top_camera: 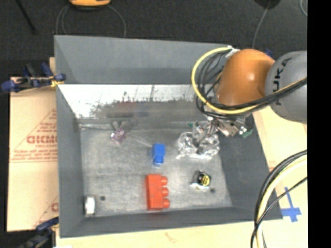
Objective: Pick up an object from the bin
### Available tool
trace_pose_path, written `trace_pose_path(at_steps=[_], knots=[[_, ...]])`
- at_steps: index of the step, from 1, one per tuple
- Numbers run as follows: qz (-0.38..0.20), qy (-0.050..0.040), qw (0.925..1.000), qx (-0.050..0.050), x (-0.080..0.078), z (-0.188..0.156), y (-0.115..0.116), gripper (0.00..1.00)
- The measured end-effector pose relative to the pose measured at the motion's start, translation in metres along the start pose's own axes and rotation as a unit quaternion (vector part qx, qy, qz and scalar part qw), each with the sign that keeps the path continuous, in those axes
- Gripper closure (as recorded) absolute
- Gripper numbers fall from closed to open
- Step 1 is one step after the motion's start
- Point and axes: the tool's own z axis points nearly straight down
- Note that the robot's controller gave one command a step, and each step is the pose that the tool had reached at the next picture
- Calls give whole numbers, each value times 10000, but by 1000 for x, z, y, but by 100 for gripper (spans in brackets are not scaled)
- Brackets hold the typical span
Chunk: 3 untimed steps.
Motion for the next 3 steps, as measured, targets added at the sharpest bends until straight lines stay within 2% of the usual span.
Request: trace_pose_path(at_steps=[1,2,3], knots=[[-85,-4,10000,24,-9,-111,-1,100],[452,39,9990,-37,-18,-44,-4,100],[-1235,43,9923,-34,3,-17,13,100]])
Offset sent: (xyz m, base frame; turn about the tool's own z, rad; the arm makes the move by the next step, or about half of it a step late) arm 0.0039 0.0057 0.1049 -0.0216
